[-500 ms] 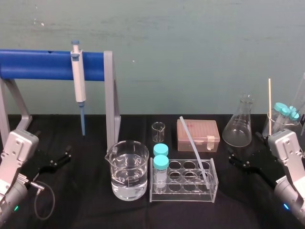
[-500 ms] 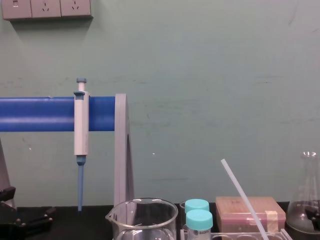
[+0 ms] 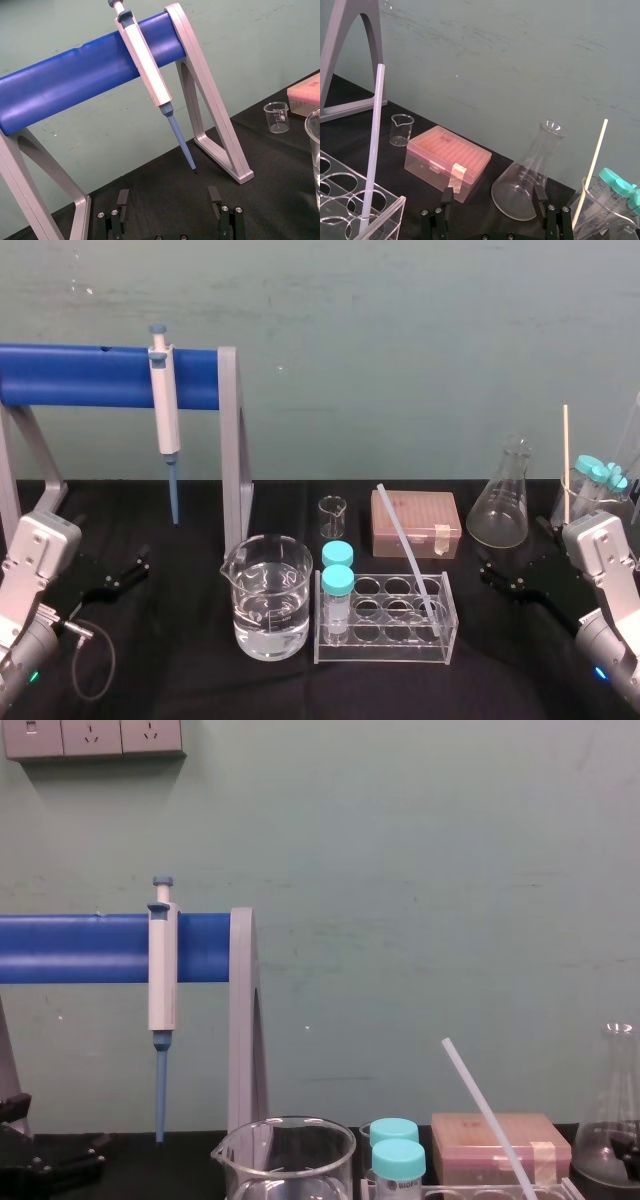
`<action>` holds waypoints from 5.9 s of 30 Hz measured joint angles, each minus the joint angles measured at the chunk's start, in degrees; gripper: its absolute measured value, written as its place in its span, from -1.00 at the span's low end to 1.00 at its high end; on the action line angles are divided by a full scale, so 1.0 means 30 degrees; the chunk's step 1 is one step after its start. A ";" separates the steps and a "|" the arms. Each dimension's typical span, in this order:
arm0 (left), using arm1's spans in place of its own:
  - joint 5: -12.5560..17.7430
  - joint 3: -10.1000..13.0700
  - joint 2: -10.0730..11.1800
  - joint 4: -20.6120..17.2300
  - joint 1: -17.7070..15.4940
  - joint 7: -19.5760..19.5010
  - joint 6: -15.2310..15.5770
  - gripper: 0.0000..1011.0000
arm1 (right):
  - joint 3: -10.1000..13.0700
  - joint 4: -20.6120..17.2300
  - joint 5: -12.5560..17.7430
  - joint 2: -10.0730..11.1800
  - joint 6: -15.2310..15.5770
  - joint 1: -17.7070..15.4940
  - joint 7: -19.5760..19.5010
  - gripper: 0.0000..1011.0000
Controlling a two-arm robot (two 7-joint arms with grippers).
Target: Pick up the stirring rod with one hand, then place it down.
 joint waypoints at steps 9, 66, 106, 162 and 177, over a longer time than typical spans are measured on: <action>0.0000 0.0000 0.0000 0.0000 0.0000 0.0000 -0.0001 0.98 | 0.0000 0.0000 0.0000 0.0000 0.0000 -0.0001 0.0000 0.98; 0.0000 0.0000 0.0000 0.0000 0.0000 0.0000 -0.0001 0.98 | 0.0000 0.0000 -0.0001 0.0000 0.0000 0.0000 0.0000 0.98; 0.0000 -0.0001 0.0000 -0.0001 0.0001 0.0000 -0.0001 0.98 | -0.0196 0.0507 -0.0274 -0.1048 -0.2893 0.1088 0.5461 0.98; 0.0000 0.0000 0.0000 0.0000 0.0000 0.0000 -0.0001 0.98 | 0.0444 0.8264 0.6554 -0.4299 0.1613 0.6497 1.4913 0.98; 0.0000 0.0000 0.0000 0.0000 0.0000 0.0000 0.0000 0.98 | 0.0388 0.8357 0.6626 -0.4299 0.1701 0.6554 1.4916 0.98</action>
